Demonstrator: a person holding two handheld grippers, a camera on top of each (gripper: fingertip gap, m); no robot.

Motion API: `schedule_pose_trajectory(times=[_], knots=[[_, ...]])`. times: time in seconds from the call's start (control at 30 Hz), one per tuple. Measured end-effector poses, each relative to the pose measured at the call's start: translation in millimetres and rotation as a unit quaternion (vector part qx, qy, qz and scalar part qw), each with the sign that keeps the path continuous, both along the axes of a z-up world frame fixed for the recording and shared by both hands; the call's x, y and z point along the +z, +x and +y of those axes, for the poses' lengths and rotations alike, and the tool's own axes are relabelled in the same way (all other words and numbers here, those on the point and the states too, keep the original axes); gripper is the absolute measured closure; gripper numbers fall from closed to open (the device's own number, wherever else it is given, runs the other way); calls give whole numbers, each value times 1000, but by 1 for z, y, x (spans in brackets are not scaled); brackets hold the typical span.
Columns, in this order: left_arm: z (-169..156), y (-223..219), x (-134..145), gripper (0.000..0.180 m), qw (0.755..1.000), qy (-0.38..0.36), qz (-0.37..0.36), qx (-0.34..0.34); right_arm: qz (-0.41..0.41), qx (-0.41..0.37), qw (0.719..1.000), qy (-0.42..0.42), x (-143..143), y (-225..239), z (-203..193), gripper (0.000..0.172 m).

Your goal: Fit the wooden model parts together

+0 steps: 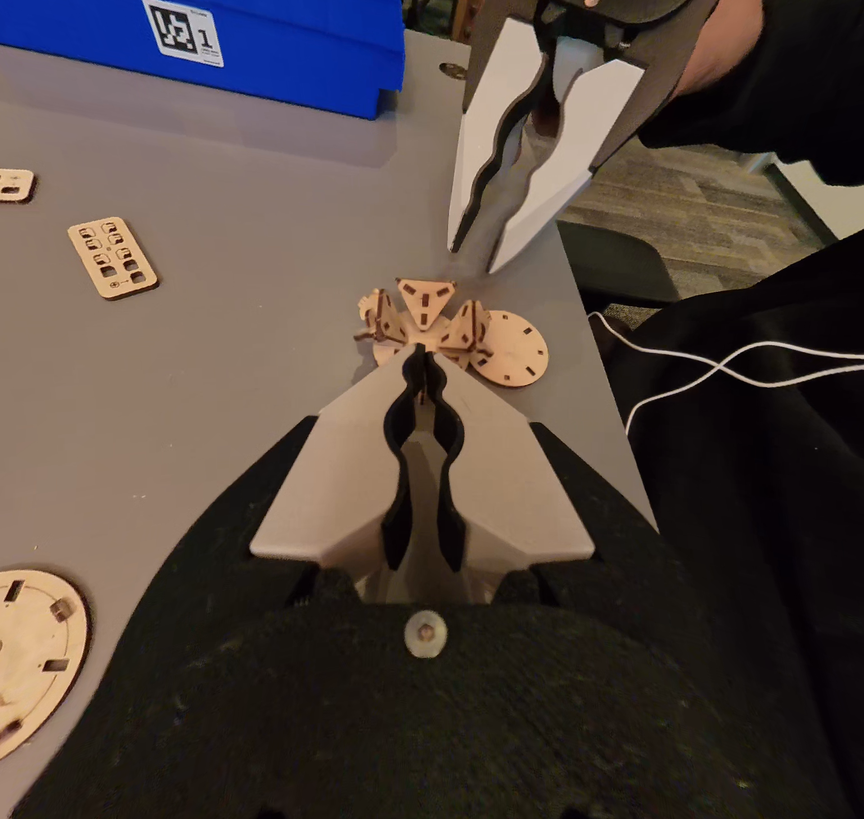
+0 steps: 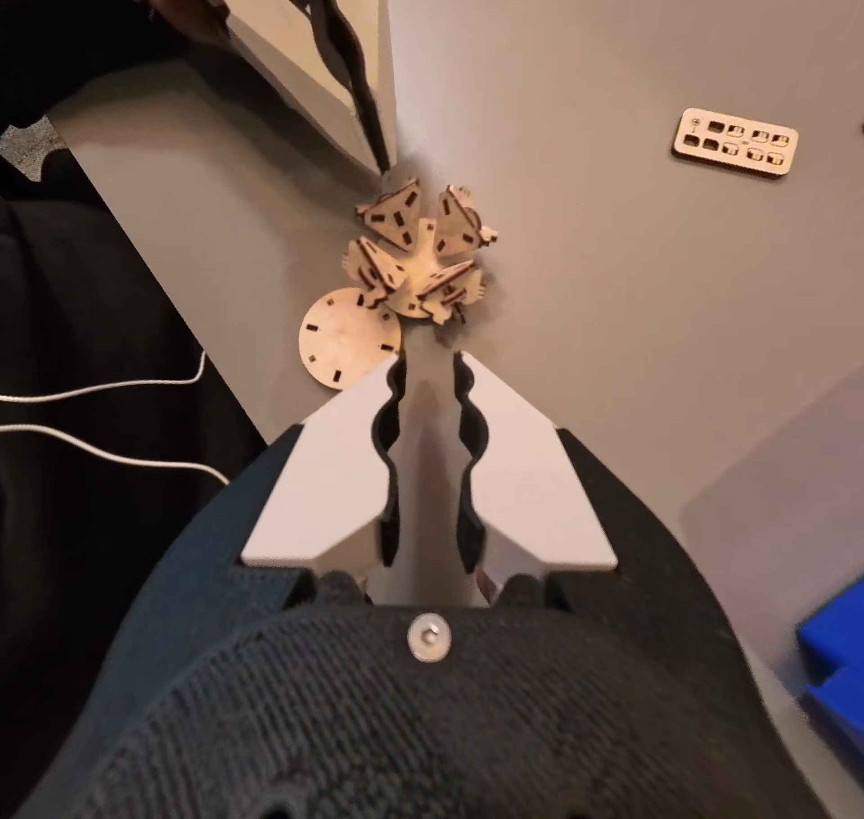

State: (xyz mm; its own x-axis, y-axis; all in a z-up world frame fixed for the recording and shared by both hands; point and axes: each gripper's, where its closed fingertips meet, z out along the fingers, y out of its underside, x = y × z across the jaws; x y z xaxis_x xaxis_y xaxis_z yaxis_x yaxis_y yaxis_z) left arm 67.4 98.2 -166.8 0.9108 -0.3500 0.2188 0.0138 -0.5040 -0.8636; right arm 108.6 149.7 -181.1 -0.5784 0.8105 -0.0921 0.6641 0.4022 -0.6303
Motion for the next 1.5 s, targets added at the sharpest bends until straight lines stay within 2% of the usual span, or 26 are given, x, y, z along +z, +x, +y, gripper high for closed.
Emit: schedule_pose_trajectory(times=[0.13, 0.27, 0.47, 0.6, 0.87, 0.93, 1.03, 1.2, 1.3, 1.37, 1.43, 1.5], knots=[[-4, -8, -3, 180, 1000, -10, 1, 23, 5, 1, 1000, -9, -6, 1, -5, 141], [-9, -13, 2, 180, 998, -3, -43, 39, 23, 2, 1000, -21, -8, -2, -12, 130], [-7, -12, -2, 140, 996, -24, -74, 43, 95, -19, 994, -59, 3, -26, -14, 112], [-6, -16, -3, 137, 994, -29, -90, 51, 106, 1, 993, -45, -5, -35, -18, 99], [-5, -26, 11, 138, 984, 5, -167, 65, 81, 35, 995, -40, -24, -38, -32, 94], [-5, -27, 11, 138, 982, 5, -174, 68, 74, 38, 996, -42, -25, -39, -33, 96], [-4, -27, 11, 138, 981, 5, -179, 68, 82, 56, 995, -28, -26, -42, -36, 110], [-5, -35, 14, 138, 977, 19, -191, 88, 88, 53, 994, -29, -24, -51, -36, 111], [-5, -49, 23, 137, 966, 48, -226, 116, 136, 47, 989, -47, -7, -58, -36, 111], [-6, -59, 32, 137, 949, 79, -277, 130, 210, 49, 975, -47, 16, -63, -35, 111], [-10, -66, 42, 142, 920, 101, -359, 120, 291, 62, 954, -21, 41, -63, -37, 111], [-14, -66, 53, 145, 886, 113, -442, 83, 354, 86, 931, 29, 58, -60, -40, 111]])
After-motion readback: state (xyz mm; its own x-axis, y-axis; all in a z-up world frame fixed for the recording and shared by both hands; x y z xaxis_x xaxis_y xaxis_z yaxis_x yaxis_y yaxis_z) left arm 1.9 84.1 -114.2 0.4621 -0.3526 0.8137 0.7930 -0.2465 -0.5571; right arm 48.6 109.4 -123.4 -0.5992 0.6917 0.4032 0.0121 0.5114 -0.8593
